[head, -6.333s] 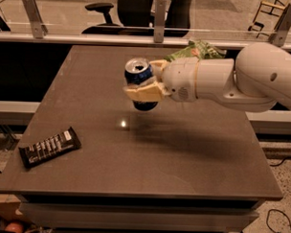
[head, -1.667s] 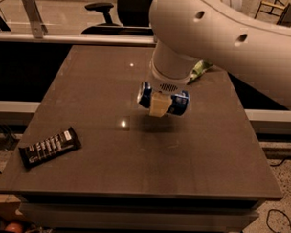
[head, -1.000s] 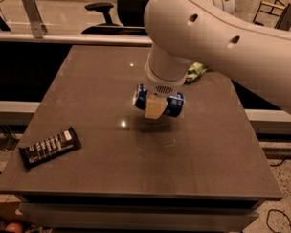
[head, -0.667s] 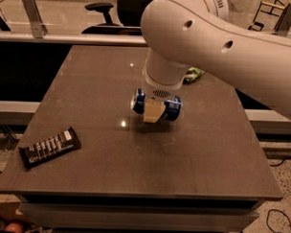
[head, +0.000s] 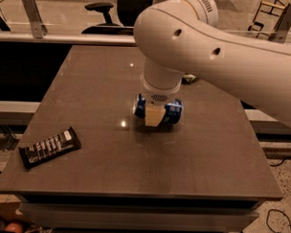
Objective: Knock pepsi can over
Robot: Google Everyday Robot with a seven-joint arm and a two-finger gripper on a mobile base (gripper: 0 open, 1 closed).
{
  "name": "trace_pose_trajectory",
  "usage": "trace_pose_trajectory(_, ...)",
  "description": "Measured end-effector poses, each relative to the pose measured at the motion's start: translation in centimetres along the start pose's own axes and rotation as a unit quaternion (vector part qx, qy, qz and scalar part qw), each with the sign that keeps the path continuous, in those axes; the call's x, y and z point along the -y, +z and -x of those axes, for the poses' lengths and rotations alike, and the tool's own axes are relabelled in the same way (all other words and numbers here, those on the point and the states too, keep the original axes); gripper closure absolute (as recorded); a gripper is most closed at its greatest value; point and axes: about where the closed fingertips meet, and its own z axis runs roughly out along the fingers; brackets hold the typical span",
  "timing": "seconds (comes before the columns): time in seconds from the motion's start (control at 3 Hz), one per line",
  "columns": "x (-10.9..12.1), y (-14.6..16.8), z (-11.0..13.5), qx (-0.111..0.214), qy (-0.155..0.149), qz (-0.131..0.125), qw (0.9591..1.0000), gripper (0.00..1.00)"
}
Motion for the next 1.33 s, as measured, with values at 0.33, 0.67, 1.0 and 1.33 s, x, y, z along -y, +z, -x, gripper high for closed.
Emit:
trace_pose_trajectory(0.33, -0.16, 0.79, -0.22, -0.007, -0.001, 0.013, 0.9999, 1.00)
trace_pose_trajectory(0.67, -0.86, 1.60, -0.24, -0.012, -0.004, 0.030, 0.9995, 1.00)
trace_pose_trajectory(1.0, -0.87, 1.49, -0.29, -0.012, -0.004, 0.028, 0.9995, 0.82)
trace_pose_trajectory(1.33, -0.91, 1.44, -0.34, -0.012, -0.004, 0.028, 0.9995, 0.59)
